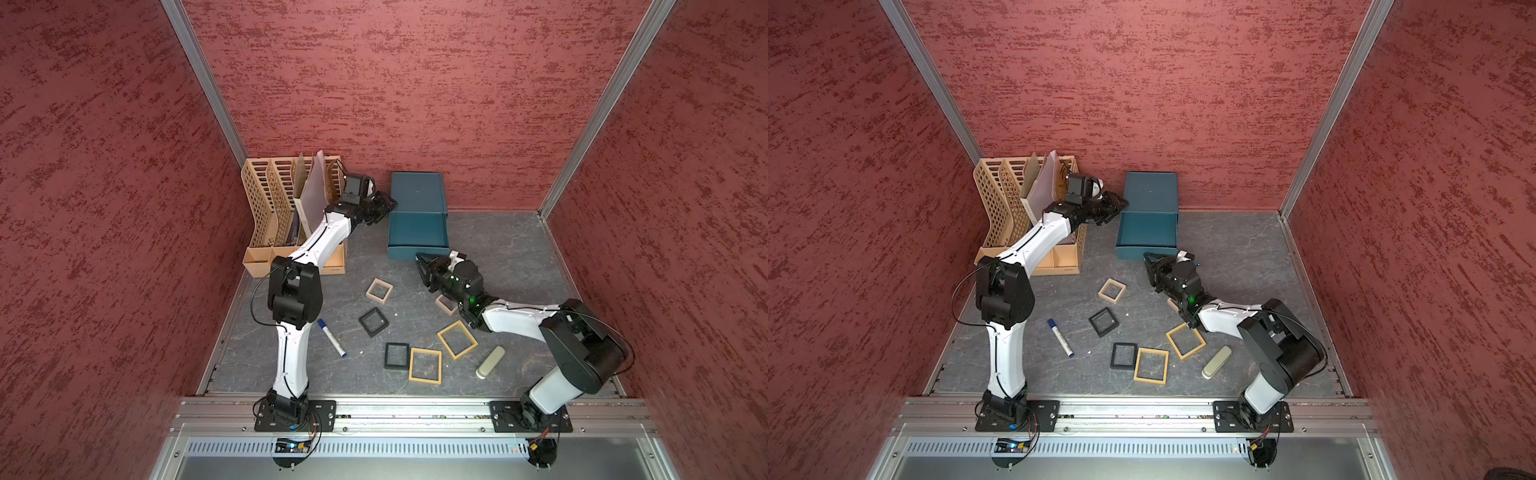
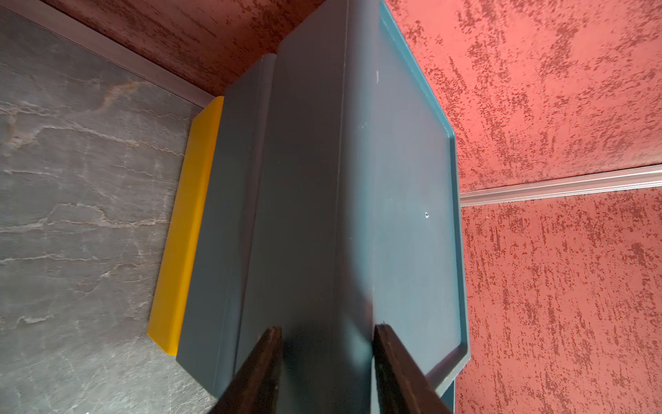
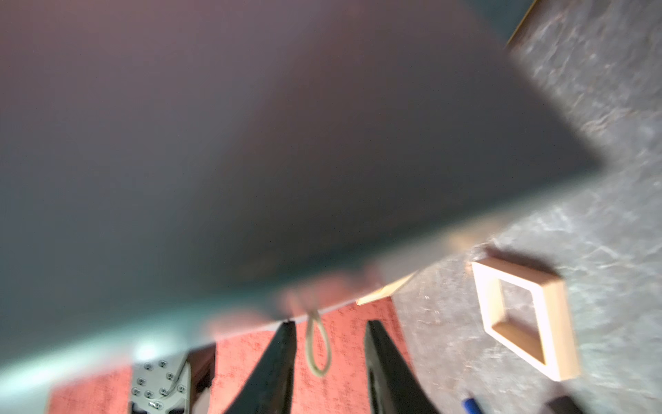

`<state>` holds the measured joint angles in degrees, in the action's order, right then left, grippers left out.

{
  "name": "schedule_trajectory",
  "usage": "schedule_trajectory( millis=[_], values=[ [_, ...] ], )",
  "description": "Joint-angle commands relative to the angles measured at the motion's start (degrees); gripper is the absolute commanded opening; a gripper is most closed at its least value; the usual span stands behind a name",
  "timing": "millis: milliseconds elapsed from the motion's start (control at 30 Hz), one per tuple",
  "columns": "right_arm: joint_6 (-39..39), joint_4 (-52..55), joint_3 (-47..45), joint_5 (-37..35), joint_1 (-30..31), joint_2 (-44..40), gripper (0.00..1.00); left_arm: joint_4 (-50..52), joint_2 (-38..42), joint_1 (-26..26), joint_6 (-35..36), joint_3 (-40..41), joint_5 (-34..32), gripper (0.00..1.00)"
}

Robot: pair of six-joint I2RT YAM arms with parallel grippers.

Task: Place the brooch boxes into the drawer by color
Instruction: Open the drawer in the storage box.

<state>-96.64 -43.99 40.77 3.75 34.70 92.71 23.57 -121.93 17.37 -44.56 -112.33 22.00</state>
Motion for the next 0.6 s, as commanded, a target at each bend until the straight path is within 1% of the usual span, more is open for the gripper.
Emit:
schedule_trajectory(
  millis=[0,233,367,500,567],
  values=[
    [0.39,2.43,0.18,-1.61,0.36,-2.39,0.48,3.68,-0.33,0.83,0.87,-0.22,0.80,0.47],
    [1.91,6.77,0.82,-1.83,0.41,-4.81,0.61,3.83,0.18,0.65,1.17,0.00,0.77,0.48],
    [4.22,10.65,0.85,-2.22,0.35,-7.77,0.69,3.85,1.01,0.56,1.75,0.48,0.18,0.52],
    [8.16,17.85,0.67,-2.80,0.37,-13.01,0.77,3.29,2.68,0.32,2.31,1.90,-1.14,0.57],
    [11.19,23.27,0.61,-3.44,0.35,-16.29,0.82,2.81,3.76,0.21,2.46,2.92,-1.75,0.59]
  ],
)
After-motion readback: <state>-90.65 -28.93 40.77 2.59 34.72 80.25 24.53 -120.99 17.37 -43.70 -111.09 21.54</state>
